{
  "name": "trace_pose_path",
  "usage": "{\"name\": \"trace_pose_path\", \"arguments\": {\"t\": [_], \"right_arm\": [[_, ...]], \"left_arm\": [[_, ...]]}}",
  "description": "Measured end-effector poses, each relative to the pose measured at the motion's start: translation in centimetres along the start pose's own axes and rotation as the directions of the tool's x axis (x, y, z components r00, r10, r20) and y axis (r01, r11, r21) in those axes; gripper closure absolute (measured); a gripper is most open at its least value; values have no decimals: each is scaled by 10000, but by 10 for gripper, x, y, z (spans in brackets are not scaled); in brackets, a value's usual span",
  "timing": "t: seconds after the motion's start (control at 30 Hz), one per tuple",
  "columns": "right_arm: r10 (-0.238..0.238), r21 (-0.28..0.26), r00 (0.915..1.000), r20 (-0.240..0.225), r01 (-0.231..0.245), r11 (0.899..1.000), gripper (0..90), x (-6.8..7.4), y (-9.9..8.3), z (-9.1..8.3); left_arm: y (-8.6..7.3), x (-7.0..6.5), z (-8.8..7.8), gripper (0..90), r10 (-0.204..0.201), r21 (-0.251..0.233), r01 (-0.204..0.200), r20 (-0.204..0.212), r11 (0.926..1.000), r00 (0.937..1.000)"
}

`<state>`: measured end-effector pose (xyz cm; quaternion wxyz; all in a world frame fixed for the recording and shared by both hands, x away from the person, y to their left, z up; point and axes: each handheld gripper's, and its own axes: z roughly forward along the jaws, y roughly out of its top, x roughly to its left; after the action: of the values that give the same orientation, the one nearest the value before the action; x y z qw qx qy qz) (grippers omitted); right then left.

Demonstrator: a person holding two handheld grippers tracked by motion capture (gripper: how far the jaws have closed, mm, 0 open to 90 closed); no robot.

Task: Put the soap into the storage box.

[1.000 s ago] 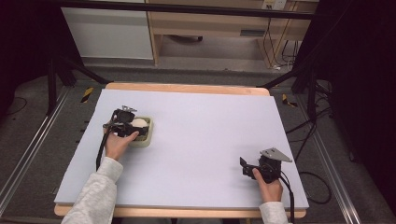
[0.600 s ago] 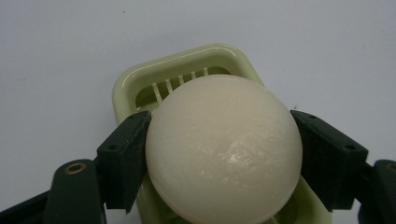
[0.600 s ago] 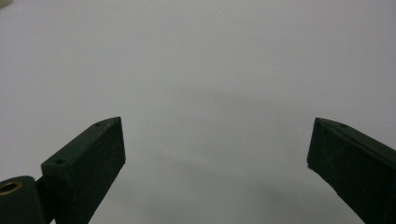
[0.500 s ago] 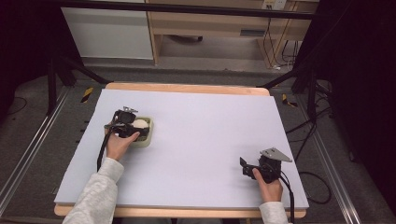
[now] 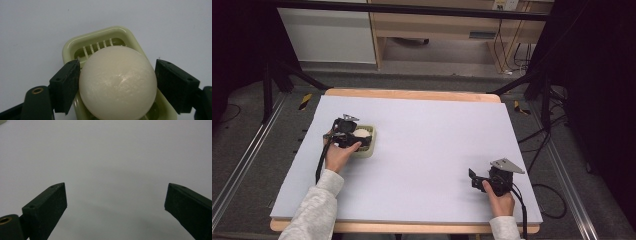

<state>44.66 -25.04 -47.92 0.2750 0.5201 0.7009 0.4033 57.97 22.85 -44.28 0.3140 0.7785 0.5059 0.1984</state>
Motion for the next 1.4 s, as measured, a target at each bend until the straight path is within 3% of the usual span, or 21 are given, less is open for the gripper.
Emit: {"name": "trace_pose_path", "arguments": {"t": [0.4,0.63,0.73,1.07,1.4], "right_arm": [[64,-8,10000,28,-64,10000,45,0,0,0],[110,9,9999,61,-110,9999,43,1,0,-1],[75,14,9999,92,-75,10000,43,0,0,0],[97,56,9998,198,-98,9999,44,-1,0,-1],[97,196,9995,308,-103,9998,46,-3,-1,-2]], "left_arm": [[-4,-4,-24,182,86,-586,-78,136,9982,9999],[-16,-9,-40,207,122,-1118,-52,626,9937,9980],[-23,-11,-46,226,222,-1242,-147,589,9921,9980],[-53,-9,-67,283,-76,-1924,257,945,9810,9955],[-88,2,-83,281,-290,-1984,400,582,9793,9979]]}}
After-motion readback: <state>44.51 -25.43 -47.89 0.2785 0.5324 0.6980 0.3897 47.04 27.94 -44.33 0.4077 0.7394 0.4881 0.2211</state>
